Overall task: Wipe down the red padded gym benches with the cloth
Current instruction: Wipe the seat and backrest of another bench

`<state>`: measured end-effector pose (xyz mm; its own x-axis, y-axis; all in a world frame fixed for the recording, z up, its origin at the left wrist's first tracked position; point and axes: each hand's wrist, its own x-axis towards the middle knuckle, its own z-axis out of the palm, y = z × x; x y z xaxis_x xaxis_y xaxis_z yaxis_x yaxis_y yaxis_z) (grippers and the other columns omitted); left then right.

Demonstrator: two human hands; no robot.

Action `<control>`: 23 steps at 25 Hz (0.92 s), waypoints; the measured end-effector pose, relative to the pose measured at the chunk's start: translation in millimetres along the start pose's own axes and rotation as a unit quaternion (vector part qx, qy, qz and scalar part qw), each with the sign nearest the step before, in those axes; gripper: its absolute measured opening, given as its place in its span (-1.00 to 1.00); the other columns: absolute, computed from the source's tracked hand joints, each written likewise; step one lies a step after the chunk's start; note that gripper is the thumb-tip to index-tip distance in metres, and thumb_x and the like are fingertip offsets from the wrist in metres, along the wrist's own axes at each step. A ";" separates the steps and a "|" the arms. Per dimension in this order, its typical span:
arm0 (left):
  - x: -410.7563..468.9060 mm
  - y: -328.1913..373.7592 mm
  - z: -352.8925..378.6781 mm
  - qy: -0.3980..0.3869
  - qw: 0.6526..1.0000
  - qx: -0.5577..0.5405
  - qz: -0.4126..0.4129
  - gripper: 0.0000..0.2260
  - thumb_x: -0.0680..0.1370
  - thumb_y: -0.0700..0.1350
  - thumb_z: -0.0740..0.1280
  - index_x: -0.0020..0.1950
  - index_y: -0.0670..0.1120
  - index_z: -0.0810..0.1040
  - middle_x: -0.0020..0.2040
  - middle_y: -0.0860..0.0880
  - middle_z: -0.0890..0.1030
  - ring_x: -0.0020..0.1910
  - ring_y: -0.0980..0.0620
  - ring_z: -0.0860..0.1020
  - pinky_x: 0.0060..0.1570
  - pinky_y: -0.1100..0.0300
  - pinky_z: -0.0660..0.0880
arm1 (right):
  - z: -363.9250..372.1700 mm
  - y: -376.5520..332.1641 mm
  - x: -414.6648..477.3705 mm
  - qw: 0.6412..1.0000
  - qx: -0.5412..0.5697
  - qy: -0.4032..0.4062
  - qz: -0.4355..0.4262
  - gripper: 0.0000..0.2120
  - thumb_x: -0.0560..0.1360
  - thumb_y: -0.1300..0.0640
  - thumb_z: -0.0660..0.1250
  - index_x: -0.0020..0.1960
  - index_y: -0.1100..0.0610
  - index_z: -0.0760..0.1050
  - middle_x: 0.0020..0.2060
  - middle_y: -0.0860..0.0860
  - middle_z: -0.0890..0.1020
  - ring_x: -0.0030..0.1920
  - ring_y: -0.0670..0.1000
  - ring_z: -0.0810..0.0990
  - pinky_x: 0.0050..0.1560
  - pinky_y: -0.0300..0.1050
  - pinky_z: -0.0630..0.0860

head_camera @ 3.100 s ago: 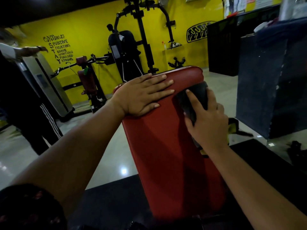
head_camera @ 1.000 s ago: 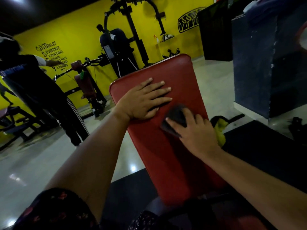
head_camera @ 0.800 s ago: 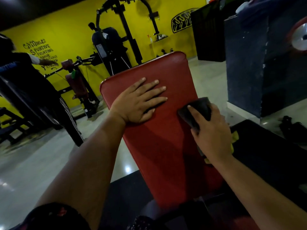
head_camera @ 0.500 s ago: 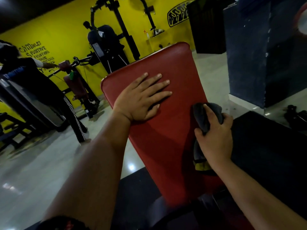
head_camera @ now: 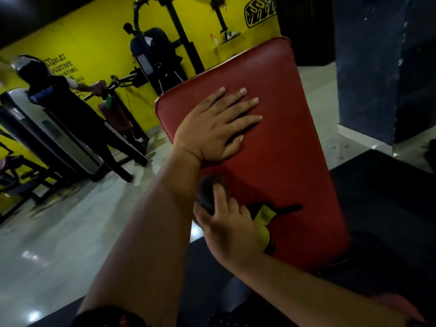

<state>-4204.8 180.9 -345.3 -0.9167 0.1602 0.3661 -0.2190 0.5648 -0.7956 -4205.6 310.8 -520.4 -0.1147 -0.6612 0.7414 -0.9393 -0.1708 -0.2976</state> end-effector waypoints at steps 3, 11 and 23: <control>-0.3 2.3 -0.6 -0.004 1.000 0.001 -0.002 -0.60 0.59 0.02 0.21 0.41 -0.01 0.50 0.43 -0.08 0.47 0.44 -0.15 0.39 0.42 -0.12 0.24 | 4.1 4.1 -5.1 0.996 -0.039 0.021 -0.076 -0.62 0.50 0.12 0.21 0.30 -0.04 0.45 0.29 0.21 0.40 -0.23 0.15 0.55 -0.30 -0.01 0.47; -0.7 1.7 -7.7 -0.045 0.999 0.003 0.003 -0.56 0.57 -0.01 0.22 0.45 -0.01 0.45 0.46 -0.11 0.42 0.47 -0.20 0.34 0.44 -0.18 0.19 | -36.6 97.4 -6.8 0.985 -0.124 0.013 -0.123 -0.55 0.47 0.02 0.24 0.35 -0.19 0.46 0.26 0.16 0.53 -0.24 0.18 0.52 -0.28 0.02 0.46; -19.8 66.2 15.0 -0.058 0.997 0.026 0.036 -0.54 0.60 -0.03 0.16 0.51 -0.03 0.37 0.48 -0.04 0.41 0.47 -0.12 0.35 0.45 -0.13 0.16 | -62.5 176.8 -37.2 0.930 0.142 0.052 0.336 -0.32 0.42 0.18 0.45 0.49 -0.09 0.31 0.39 0.20 0.25 0.14 0.31 0.51 0.17 0.12 0.50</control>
<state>-4206.2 203.0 -412.5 -0.9622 0.1025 0.2522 -0.1665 0.5115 -0.8430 -4387.6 350.9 -563.0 -0.6891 -0.6161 0.3815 -0.5234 0.0591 -0.8500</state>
